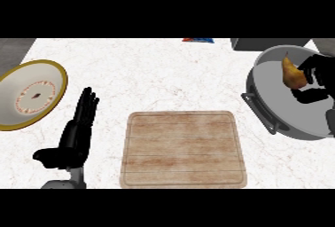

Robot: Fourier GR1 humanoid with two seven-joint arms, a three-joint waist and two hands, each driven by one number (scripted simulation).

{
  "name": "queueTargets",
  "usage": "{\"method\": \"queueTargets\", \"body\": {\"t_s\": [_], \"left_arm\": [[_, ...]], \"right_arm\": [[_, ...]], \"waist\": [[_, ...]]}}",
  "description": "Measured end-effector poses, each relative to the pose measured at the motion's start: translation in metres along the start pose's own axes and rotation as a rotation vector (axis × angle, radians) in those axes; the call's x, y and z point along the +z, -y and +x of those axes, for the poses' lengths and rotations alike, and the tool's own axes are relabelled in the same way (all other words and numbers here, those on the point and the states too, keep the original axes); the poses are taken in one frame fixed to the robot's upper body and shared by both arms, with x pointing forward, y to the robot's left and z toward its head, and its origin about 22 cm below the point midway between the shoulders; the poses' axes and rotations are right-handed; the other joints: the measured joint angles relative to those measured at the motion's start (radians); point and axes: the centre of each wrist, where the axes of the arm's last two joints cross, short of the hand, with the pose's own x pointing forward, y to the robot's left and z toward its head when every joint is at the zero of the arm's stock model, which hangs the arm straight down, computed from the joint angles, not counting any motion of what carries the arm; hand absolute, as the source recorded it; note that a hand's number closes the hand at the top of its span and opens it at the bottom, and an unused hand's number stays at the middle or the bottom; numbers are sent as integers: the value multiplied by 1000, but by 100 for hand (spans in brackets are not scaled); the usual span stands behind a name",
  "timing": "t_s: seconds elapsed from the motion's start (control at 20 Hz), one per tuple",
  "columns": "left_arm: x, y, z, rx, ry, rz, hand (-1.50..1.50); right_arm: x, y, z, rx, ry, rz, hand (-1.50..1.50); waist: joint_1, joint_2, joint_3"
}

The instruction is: Pick the pear from the cutting board and place it in the pot

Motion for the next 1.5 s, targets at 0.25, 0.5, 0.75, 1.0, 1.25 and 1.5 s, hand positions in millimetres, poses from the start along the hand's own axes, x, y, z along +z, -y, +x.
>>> {"method": "queueTargets", "body": {"t_s": [0.25,0.5,0.75,1.0,1.25,1.5], "left_arm": [[2,3,6,-1,8,-4,0],[4,5,2,6,2,-4,0],[8,-2,1,1,4,4,0],[6,-7,1,-1,4,10,0],[6,-3,3,2,-2,1,0],[9,-4,1,4,3,-12,0]], "right_arm": [[-5,-18,-23,13,-138,107,-150],[-8,-28,-40,-60,-165,205,-150],[-10,-26,-44,-329,-104,101,-150],[-13,-20,-50,-637,-72,-57,-150],[-4,-5,-80,-820,-121,-147,-150],[14,6,-114,-888,-146,-216,-150]], "waist": [[7,2,0],[9,4,1],[4,2,2],[-2,1,2],[3,3,2],[11,7,2]]}}
